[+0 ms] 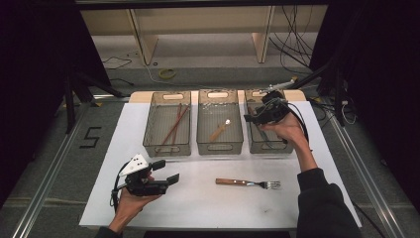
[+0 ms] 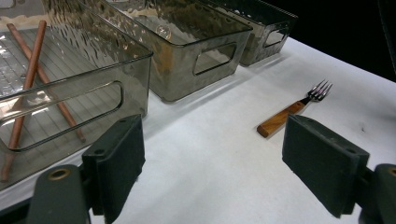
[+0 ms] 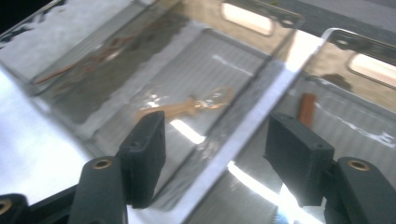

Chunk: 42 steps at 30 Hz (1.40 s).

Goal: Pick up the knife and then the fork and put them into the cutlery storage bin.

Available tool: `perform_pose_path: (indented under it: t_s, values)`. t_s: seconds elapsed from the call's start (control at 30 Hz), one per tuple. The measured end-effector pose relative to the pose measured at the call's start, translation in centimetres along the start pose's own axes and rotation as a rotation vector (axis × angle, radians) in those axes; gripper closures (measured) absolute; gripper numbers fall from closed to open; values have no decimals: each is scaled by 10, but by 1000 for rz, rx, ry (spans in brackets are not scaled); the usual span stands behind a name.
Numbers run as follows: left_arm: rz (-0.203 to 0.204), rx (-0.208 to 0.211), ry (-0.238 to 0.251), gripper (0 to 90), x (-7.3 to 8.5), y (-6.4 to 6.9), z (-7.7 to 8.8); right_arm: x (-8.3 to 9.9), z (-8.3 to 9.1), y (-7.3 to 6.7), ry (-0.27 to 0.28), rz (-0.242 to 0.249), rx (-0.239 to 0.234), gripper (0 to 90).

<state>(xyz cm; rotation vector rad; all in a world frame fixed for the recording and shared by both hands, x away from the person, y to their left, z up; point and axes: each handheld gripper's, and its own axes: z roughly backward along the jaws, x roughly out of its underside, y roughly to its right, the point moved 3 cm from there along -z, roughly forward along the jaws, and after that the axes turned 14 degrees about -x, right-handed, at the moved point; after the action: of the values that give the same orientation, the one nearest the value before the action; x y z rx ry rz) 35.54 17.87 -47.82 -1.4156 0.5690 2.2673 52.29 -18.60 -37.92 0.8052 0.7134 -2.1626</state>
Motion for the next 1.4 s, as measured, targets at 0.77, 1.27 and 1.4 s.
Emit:
perform_pose_path:
  t_s: [0.77,1.27,1.4]
  values:
    - [0,0,1,203,0,0,0,24,-4,-58,-57,124,-113,339]
    - [3,-1,4,202,0,0,0,47,-11,-77,-115,152,-164,305]
    - [1,-2,5,202,0,0,1,57,-17,-81,-161,168,-181,305]
